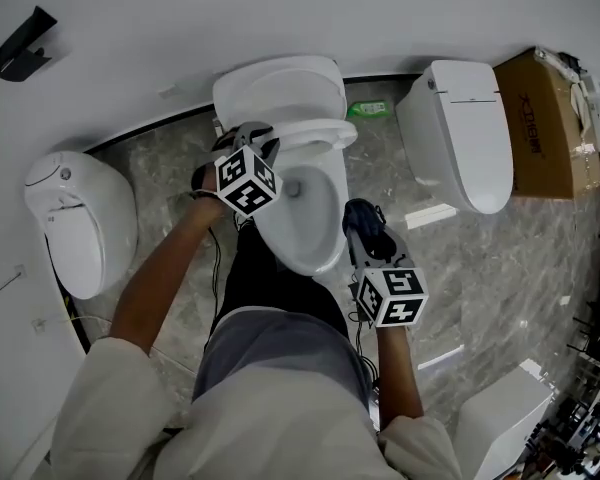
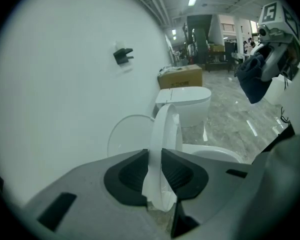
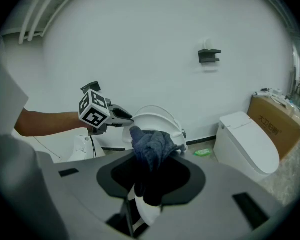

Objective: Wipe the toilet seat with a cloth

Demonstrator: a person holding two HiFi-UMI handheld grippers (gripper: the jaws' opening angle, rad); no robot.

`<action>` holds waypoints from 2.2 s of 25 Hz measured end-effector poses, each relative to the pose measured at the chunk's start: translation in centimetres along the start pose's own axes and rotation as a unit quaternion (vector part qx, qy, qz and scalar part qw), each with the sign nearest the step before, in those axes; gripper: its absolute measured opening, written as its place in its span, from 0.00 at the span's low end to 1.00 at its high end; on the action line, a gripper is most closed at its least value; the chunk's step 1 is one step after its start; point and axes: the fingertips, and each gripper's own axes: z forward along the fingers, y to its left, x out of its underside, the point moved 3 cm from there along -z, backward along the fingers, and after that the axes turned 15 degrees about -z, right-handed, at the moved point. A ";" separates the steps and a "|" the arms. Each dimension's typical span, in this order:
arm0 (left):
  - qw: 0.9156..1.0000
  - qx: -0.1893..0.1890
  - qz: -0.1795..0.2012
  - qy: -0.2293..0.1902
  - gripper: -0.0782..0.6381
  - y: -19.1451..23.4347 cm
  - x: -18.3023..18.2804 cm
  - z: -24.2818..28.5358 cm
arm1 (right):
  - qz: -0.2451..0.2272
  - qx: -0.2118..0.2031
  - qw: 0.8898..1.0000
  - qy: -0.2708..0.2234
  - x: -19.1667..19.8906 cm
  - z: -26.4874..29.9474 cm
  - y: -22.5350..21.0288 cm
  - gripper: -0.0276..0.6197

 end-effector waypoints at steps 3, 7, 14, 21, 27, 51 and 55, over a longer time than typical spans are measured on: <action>1.000 0.008 0.003 0.003 0.22 -1.9 0.8 -1.1 | -0.001 -0.003 1.000 -0.006 0.5 -0.9 -0.1 0.21; 1.000 0.007 0.023 0.005 0.22 -5.0 1.7 -2.3 | -0.009 -0.013 1.000 -0.011 1.7 -2.3 -0.3 0.21; 0.998 0.028 0.059 0.024 0.22 -11.8 4.2 -3.8 | -0.011 -0.045 0.999 -0.011 4.6 -4.5 -0.2 0.21; 0.986 0.052 0.147 0.051 0.24 -19.5 8.2 -4.3 | -0.005 -0.053 0.999 -0.005 6.3 -5.6 -1.3 0.21; 0.979 0.083 0.177 0.058 0.25 -24.9 12.6 -3.5 | 0.003 -0.050 0.999 0.018 8.3 -4.5 -1.7 0.21; 0.946 0.068 0.306 0.079 0.32 -39.1 27.9 7.6 | 0.051 -0.080 0.988 0.118 21.3 3.0 -2.9 0.21; 0.949 0.097 0.288 0.084 0.31 -41.1 30.6 10.1 | 0.077 -0.080 0.985 0.134 24.3 4.7 -3.3 0.21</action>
